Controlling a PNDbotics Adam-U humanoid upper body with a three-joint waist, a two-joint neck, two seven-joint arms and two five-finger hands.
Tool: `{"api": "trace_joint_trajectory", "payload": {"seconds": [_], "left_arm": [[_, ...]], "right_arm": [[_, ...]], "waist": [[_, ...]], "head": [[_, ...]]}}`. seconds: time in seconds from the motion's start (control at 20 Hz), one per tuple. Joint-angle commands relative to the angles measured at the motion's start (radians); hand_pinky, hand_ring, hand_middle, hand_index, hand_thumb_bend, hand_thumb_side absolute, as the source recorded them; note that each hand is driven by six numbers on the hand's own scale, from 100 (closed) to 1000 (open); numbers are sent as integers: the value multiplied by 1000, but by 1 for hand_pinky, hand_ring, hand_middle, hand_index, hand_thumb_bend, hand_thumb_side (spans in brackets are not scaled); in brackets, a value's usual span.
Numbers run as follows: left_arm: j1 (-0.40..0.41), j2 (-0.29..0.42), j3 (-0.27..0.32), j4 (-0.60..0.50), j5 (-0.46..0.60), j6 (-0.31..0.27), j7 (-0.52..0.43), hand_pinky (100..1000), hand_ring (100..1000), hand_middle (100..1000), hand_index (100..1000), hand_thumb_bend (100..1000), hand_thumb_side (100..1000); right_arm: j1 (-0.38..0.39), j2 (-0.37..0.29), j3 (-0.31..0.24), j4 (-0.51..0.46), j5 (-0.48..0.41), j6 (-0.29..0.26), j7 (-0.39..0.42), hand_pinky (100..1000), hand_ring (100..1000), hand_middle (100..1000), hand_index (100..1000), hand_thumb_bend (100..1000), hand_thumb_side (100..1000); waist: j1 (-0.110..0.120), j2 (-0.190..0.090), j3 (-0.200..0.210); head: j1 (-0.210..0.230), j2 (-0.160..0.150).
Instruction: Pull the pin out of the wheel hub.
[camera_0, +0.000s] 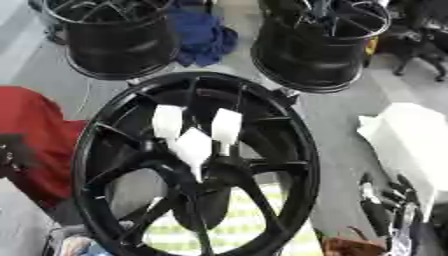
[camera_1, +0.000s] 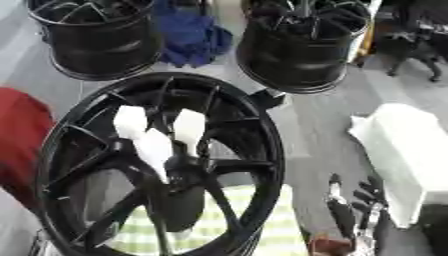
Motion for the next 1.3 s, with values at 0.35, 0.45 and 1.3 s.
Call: {"api": "trace_joint_trajectory", "payload": {"seconds": [0.35, 0.45, 1.3], "left_arm": [[3, 15, -5, -39, -1, 29, 0, 707, 608, 621, 826, 100, 843], [5, 16, -4, -43, -3, 34, 0, 707, 609, 622, 826, 100, 844], [5, 43, -52, -59, -19, 25, 0, 712, 617, 629, 829, 100, 845]], "right_arm": [[-94, -144, -62, -177, 87, 83, 10, 690, 741, 765, 920, 306, 502], [-116, -190, -58, -223, 116, 111, 38, 692, 741, 765, 921, 302, 503], [-447, -583, 259, -484, 108, 273, 279, 760, 797, 808, 945, 290, 455]], "waist": [[-16, -31, 3], [-19, -33, 3], [-57, -41, 33]], "head": [[9, 13], [12, 13], [1, 33]]}}
